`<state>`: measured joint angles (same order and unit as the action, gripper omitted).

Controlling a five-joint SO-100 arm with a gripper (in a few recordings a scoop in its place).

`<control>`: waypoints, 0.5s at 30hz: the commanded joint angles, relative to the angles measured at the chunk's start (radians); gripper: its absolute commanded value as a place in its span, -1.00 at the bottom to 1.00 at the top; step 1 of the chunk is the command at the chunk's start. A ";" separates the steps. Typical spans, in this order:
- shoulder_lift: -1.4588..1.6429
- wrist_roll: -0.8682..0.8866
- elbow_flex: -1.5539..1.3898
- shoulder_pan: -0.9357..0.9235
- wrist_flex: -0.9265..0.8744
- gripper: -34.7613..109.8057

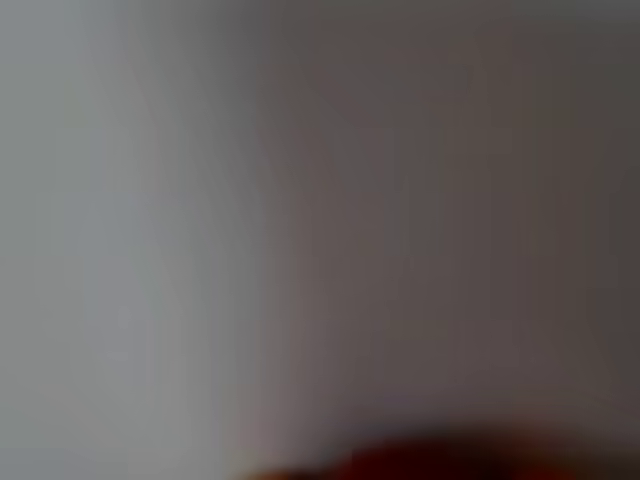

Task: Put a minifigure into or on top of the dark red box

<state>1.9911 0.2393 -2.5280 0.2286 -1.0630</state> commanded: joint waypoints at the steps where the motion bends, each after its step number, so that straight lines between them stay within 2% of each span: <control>1: 0.015 0.020 0.020 0.012 -0.006 -0.41; 11: 0.002 0.023 0.038 0.018 -0.018 -0.52; 15: 0.006 0.048 0.124 0.063 -0.100 -0.52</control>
<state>1.9911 0.2577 -2.4866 0.2439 -1.1045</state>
